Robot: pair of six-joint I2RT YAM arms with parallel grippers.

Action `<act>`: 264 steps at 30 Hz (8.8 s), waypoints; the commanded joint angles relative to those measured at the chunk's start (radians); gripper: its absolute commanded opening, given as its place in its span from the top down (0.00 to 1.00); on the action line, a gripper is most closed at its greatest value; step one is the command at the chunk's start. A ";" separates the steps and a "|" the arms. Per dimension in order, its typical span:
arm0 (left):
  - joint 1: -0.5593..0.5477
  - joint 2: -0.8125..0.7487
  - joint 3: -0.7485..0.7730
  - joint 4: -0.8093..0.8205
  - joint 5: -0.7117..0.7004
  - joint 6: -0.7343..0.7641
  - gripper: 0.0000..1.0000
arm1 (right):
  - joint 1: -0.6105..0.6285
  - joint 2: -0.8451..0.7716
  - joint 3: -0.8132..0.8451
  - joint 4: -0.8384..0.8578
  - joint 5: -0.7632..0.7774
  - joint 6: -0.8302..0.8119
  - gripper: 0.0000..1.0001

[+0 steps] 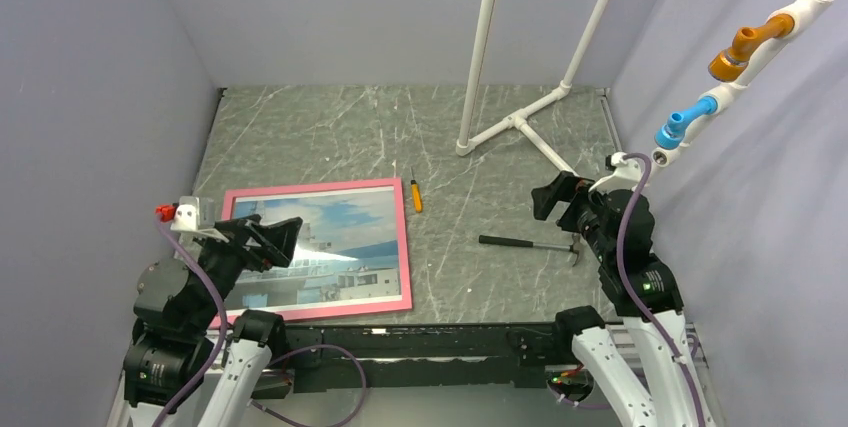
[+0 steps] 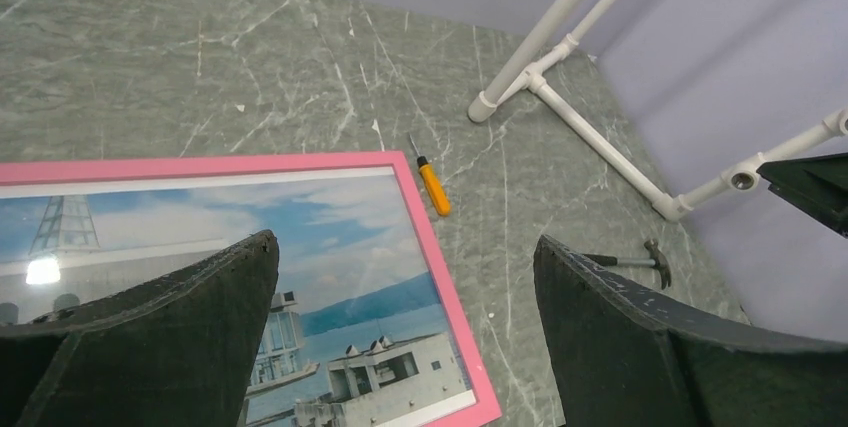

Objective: Take the photo out of the frame

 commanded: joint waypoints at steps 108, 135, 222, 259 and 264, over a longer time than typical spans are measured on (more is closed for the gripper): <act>0.004 0.129 -0.297 -0.159 0.224 -0.409 0.01 | 0.945 1.249 0.199 0.260 0.250 0.714 0.76; 0.004 0.224 -0.394 -0.240 0.235 -0.669 0.01 | 0.779 1.153 0.216 0.391 0.047 0.896 1.00; 0.004 0.061 -0.725 0.164 0.063 -0.880 0.03 | 0.799 1.209 0.357 0.327 -0.230 0.955 1.00; 0.004 -0.118 -0.459 -0.263 -0.162 -0.908 1.00 | 1.088 0.656 -0.073 0.760 0.287 -0.300 0.04; 0.004 -0.099 -0.315 -0.390 -0.199 -0.897 1.00 | 1.118 0.575 -0.207 0.937 0.178 -0.537 0.04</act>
